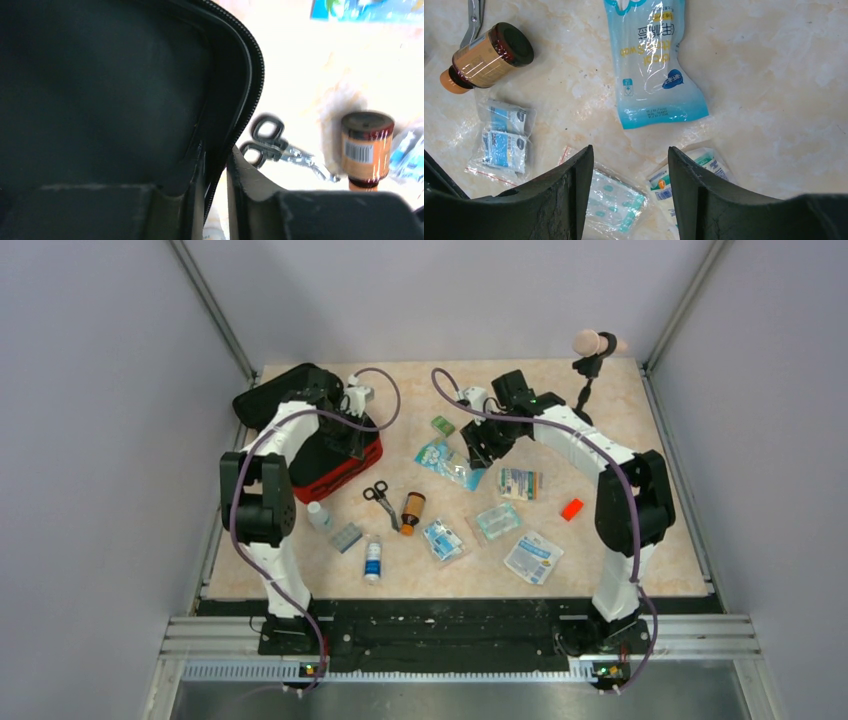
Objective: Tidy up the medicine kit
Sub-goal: Adjust the medicine box at the center of the board.
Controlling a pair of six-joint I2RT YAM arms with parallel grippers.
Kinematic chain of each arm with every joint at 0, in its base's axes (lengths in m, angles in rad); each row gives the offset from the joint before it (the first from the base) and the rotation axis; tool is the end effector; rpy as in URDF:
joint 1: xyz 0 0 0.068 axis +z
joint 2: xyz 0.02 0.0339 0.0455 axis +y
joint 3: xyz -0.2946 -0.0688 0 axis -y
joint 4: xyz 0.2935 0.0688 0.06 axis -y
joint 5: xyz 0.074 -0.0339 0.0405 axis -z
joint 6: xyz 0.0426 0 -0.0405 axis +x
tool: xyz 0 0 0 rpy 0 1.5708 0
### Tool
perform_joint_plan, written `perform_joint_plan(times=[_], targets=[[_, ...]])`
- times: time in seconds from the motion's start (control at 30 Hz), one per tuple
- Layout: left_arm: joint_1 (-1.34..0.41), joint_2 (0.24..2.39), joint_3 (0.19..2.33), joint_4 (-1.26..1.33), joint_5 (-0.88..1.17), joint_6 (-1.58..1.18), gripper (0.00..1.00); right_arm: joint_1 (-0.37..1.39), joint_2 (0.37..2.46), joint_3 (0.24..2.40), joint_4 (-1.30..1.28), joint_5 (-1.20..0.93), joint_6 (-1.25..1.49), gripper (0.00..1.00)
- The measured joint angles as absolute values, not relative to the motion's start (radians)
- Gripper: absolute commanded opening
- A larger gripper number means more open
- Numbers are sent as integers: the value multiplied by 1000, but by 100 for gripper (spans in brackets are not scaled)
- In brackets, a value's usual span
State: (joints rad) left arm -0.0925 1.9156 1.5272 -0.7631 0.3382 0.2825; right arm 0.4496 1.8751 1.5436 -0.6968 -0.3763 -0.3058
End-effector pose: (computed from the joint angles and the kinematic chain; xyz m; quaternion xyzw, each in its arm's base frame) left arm 0.4572 -0.0566 0.2308 0.2141 0.9407 -0.1444 0.2198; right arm 0.4111 0.2157 0.2585 -0.3956 0.8612 0.1986 0.2496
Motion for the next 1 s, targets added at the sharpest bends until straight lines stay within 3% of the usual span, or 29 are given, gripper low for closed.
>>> perform_joint_plan(times=[0.13,0.47,1.0], targets=[[-101,1979,1610,-735,360,259,0,450,1875,1537,-697,-382,-292,56],[-142,2102,1742,-599,354,37,0,450,1875,1531,-694,-385,-250,56],[-278,2196,1854,-496,145,-401,0,450,1835,1443,-693,-361,-223,56]])
